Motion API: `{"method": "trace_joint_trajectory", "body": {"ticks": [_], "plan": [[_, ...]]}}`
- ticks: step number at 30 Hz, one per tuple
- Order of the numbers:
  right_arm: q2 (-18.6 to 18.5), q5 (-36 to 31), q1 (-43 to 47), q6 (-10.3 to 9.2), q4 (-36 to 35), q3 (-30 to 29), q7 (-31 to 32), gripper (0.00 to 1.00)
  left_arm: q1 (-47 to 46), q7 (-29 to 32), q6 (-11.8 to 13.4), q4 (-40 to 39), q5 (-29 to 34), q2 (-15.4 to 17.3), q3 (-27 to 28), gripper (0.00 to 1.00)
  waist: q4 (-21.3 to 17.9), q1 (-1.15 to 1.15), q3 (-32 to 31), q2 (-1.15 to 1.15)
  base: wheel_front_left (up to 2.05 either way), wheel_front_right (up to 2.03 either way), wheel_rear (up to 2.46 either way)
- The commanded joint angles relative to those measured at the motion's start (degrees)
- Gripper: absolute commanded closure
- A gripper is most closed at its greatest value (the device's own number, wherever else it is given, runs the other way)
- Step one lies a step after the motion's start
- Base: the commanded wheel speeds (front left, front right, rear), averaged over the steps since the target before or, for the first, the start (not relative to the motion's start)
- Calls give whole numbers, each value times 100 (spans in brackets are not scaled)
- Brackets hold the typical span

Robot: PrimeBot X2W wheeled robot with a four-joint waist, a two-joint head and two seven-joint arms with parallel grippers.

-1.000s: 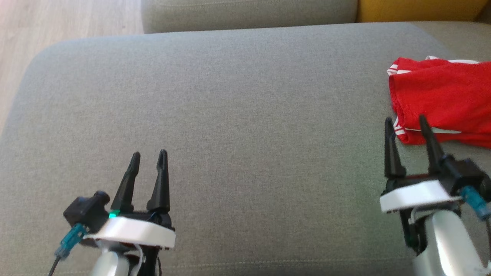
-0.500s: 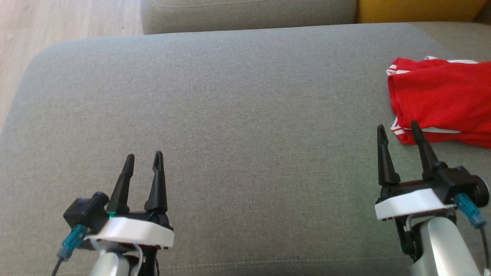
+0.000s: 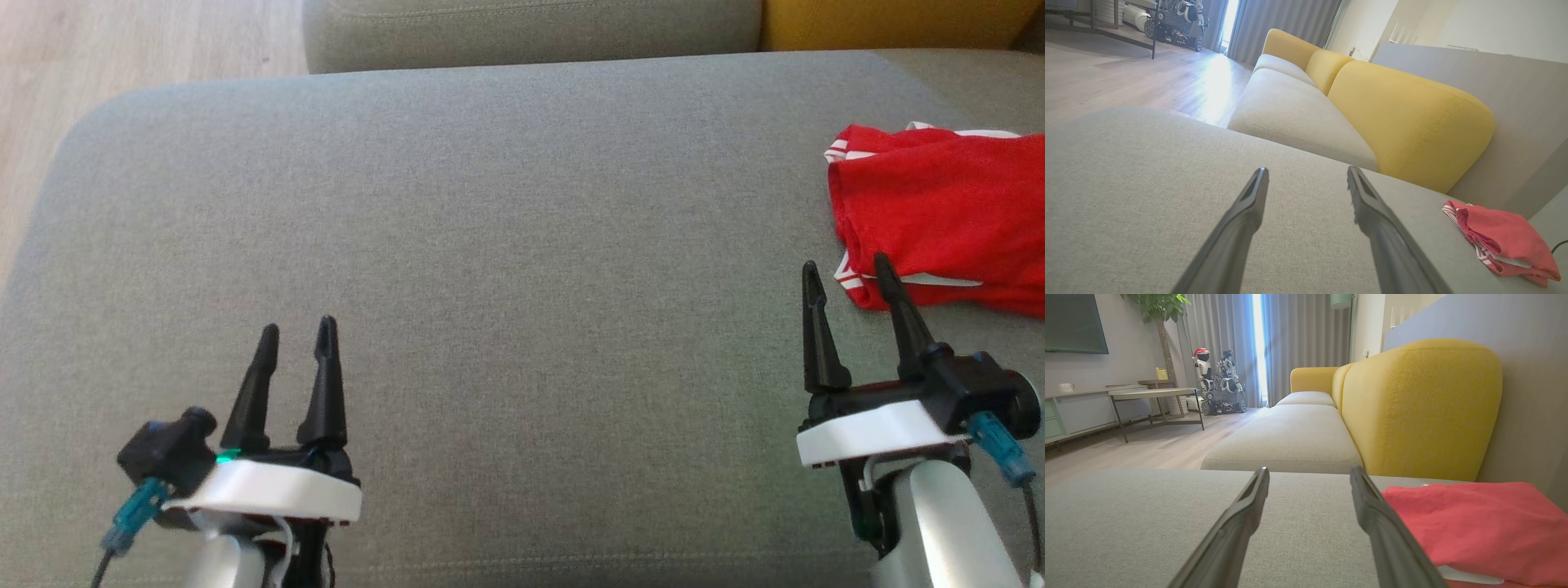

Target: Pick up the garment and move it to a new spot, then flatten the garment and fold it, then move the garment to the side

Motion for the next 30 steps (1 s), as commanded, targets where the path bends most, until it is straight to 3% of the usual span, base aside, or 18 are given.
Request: {"method": "trace_joint_trajectory", "body": {"ticks": [1,8,9,30], "plan": [[-12,34,-20,-5,-210,174,-63,0,-168,-29,-42,-246,-53,9,271,0,10,0,-22,0,0,0,0],[-12,12,25,-5,-205,201,-63,0,-83,-29,-132,-302,-260,9,328,0,22,0,-72,0,0,0,0],[0,2,138,0,-7,67,0,100,23,0,-119,-112,-261,0,129,100,22,0,-73,0,0,0,0],[-33,1386,212,-1,184,20,276,100,-10,255,-197,221,-1284,54,254,100,5,0,-133,0,0,0,0]]}}
